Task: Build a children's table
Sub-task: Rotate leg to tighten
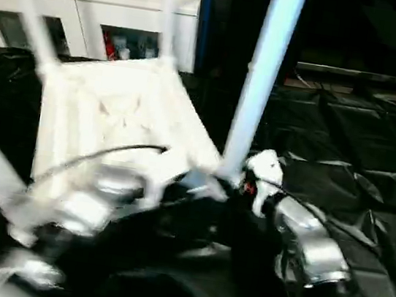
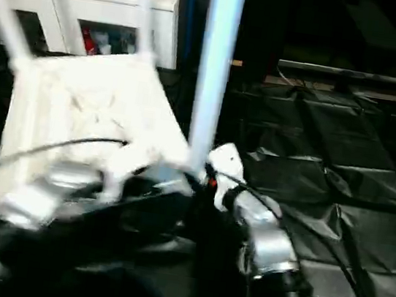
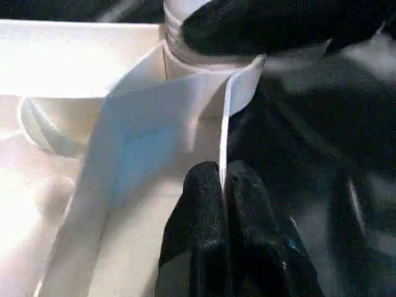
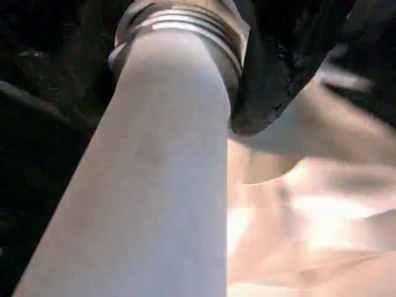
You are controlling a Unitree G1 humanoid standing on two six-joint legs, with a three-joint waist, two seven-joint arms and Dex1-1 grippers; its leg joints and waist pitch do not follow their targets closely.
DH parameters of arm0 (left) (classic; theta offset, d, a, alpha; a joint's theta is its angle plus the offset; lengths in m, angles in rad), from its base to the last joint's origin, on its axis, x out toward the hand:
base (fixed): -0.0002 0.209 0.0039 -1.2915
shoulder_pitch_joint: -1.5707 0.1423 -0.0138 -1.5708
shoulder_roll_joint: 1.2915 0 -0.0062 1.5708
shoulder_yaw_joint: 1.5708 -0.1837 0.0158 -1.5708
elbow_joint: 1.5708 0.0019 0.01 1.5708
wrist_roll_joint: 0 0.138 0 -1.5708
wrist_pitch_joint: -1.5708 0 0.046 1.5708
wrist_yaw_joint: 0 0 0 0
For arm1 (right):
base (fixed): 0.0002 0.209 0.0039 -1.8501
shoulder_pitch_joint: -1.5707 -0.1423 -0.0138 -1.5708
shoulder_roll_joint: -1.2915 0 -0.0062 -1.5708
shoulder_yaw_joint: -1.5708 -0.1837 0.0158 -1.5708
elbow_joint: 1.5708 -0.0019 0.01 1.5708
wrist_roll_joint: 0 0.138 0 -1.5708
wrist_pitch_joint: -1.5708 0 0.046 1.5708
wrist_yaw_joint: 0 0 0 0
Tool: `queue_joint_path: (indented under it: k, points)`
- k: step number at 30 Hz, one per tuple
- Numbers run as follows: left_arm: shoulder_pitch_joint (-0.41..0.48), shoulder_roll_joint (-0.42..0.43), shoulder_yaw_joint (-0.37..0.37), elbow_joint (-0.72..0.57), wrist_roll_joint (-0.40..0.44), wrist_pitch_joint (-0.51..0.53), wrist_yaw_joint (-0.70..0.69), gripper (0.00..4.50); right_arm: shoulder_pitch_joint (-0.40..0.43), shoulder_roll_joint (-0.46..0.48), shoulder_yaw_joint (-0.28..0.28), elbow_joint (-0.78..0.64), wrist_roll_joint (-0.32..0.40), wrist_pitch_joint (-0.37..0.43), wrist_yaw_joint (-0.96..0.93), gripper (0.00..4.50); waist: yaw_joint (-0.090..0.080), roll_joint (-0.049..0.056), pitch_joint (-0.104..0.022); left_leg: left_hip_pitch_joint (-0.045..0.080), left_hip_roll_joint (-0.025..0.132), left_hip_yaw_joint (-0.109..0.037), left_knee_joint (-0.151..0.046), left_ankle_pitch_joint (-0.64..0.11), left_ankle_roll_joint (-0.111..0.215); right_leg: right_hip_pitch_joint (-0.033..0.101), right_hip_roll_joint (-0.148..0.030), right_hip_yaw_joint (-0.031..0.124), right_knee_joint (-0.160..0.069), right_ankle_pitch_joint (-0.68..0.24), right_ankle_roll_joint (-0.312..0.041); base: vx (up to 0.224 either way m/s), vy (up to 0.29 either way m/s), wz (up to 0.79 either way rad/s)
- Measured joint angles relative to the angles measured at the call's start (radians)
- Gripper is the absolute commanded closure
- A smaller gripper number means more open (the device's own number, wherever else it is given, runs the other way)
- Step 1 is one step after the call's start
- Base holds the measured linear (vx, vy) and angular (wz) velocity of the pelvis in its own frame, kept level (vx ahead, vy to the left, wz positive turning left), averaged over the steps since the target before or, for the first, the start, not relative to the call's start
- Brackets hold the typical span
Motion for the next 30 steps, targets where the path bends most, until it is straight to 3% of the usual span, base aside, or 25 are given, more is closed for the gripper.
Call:
queue_joint_path:
  k: [4, 5, 11, 18, 23, 27, 30]
  points:
    - [-0.007, -0.041, 0.002, 0.027, 0.0, 0.0, 0.033, 4.5, -0.002, -0.003, -0.003, 0.003, -0.039, -0.004, -0.021, 1.89, -0.004, 0.01, -0.006, 0.002, -0.001, 0.0, -0.003, 0.0, 0.001, 0.007, 0.0, -0.002, -0.015, 0.0, 0.0, 0.0, 0.0, 0.0]
    - [-0.009, -0.044, 0.002, 0.03, 0.0, -0.001, 0.034, 4.5, -0.002, -0.003, -0.005, 0.004, -0.039, -0.004, -0.021, 1.34, -0.005, 0.01, -0.007, 0.002, -0.002, 0.0, -0.003, 0.0, 0.001, 0.008, -0.001, -0.001, -0.015, 0.0, 0.0, 0.0, 0.0, 0.0]
    - [-0.009, -0.03, 0.003, 0.034, 0.015, -0.019, 0.016, 4.5, -0.01, -0.036, -0.011, 0.0, 0.019, -0.013, 0.087, 1.03, -0.013, 0.009, -0.006, 0.002, -0.002, -0.003, -0.003, -0.001, 0.001, 0.008, -0.002, -0.005, -0.016, 0.0, 0.001, 0.0, 0.0, 0.0]
    - [0.032, 0.126, -0.003, -0.015, -0.023, -0.086, -0.192, 4.5, -0.012, -0.165, 0.026, -0.012, 0.081, -0.061, 0.38, 1.03, -0.014, 0.002, -0.001, -0.001, 0.002, -0.011, -0.005, -0.001, 0.001, 0.004, -0.001, -0.016, -0.015, 0.0, 0.001, 0.0, 0.0, 0.0]
    - [0.048, 0.239, -0.007, -0.034, -0.061, -0.127, -0.38, 4.5, -0.009, -0.258, 0.058, -0.061, 0.154, -0.058, 0.621, 1.03, -0.006, -0.003, 0.001, -0.002, 0.002, -0.012, -0.005, 0.0, 0.001, 0.004, 0.0, -0.015, -0.013, 0.0, 0.0, 0.0, 0.0, 0.0]
    - [0.049, 0.263, -0.003, -0.034, -0.076, -0.131, -0.461, 4.5, -0.012, -0.275, 0.079, -0.06, 0.163, -0.067, 0.703, 1.03, 0.017, -0.006, 0.001, -0.003, 0.002, -0.007, -0.005, 0.0, 0.001, 0.005, -0.001, -0.012, -0.012, 0.004, -0.006, 0.0, 0.0, 0.0]
    - [0.048, 0.267, -0.004, -0.028, -0.081, -0.144, -0.487, 4.5, -0.025, -0.272, 0.089, -0.038, 0.162, -0.085, 0.721, 1.03, 0.023, -0.01, 0.001, -0.003, 0.004, -0.001, -0.005, 0.0, 0.001, 0.005, -0.001, -0.009, -0.011, 0.006, -0.009, 0.0, 0.0, 0.0]
